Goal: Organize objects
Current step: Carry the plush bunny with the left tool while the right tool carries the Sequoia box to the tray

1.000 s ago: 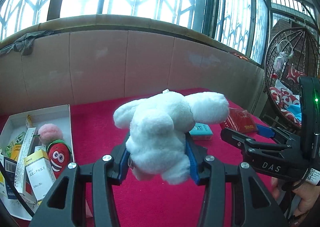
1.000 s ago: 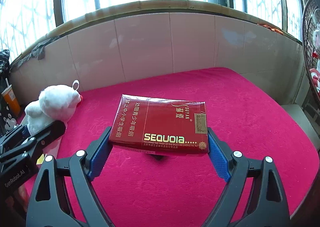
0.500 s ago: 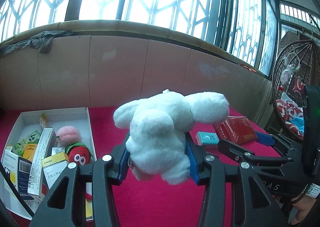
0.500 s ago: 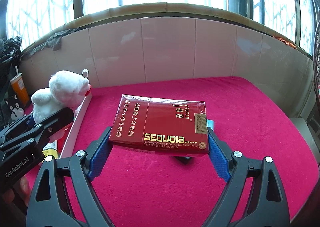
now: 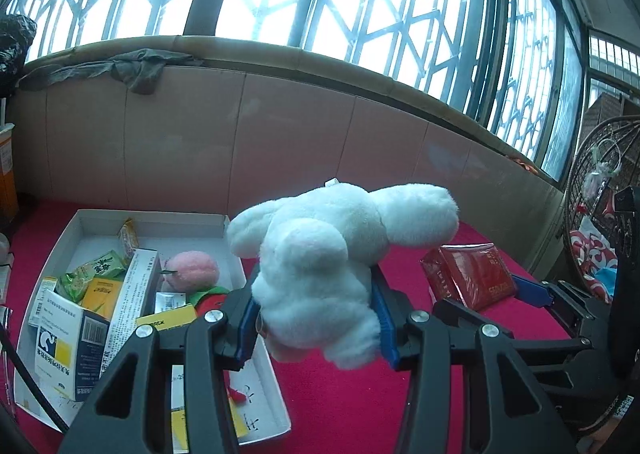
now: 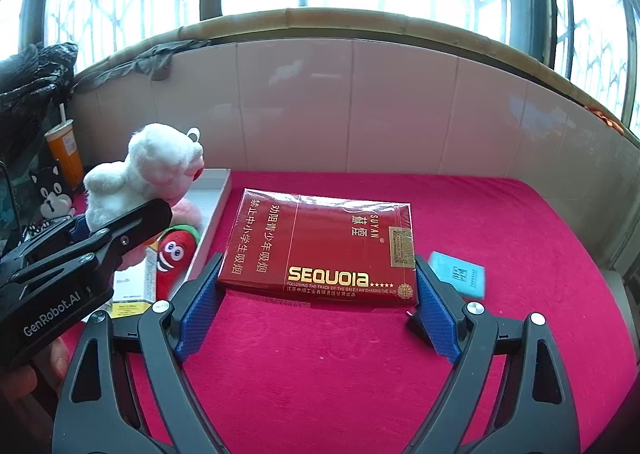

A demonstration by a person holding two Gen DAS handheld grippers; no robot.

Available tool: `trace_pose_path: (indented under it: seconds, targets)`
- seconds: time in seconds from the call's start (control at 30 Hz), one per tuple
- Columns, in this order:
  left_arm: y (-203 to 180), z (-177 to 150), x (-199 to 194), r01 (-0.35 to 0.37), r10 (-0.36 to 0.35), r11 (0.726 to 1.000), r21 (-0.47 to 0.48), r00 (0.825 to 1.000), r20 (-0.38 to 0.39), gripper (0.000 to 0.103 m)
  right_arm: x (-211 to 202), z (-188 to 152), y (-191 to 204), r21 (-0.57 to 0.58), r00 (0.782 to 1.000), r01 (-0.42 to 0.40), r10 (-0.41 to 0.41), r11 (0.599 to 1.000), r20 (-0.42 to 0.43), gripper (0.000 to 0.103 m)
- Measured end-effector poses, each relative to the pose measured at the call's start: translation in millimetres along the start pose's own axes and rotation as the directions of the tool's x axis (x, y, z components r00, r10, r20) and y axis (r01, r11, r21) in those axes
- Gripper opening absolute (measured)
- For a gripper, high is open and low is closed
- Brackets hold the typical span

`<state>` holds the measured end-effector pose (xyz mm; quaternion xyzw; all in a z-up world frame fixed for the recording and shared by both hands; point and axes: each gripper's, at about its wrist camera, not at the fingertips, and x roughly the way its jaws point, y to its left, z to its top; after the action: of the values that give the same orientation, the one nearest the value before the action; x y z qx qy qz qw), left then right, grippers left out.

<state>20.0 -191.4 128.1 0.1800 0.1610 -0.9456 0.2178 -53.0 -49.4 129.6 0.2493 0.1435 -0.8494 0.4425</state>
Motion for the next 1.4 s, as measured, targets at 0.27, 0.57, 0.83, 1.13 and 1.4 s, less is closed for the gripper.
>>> trace_pose_path:
  seconds: [0.27, 0.57, 0.83, 1.13, 1.4]
  targets:
    - [30, 0, -6, -0.035, 0.036, 0.997, -0.063, 0.999, 0.02, 0.049, 8, 5, 31, -0.061, 0.999, -0.035, 0.035, 0.998, -0.004, 0.089]
    - [71, 2, -13, -0.089, 0.094, 0.986, -0.138, 0.995, 0.031, 0.049, 24, 15, 60, -0.097, 0.997, -0.072, 0.071, 0.993, -0.015, 0.089]
    - [101, 2, -16, -0.128, 0.136, 0.973, -0.191, 0.99, 0.028, 0.049, 41, 24, 80, -0.102, 0.992, -0.122, 0.119, 0.987, -0.035, 0.089]
    - [118, 5, -12, -0.17, 0.174, 0.965, -0.199, 0.985, 0.003, 0.049, 57, 27, 91, -0.094, 0.985, -0.163, 0.157, 0.982, -0.068, 0.089]
    - [135, 34, -9, -0.247, 0.249, 0.957, -0.153, 0.969, -0.008, 0.049, 71, 41, 107, -0.095, 0.978, -0.205, 0.199, 0.974, -0.07, 0.089]
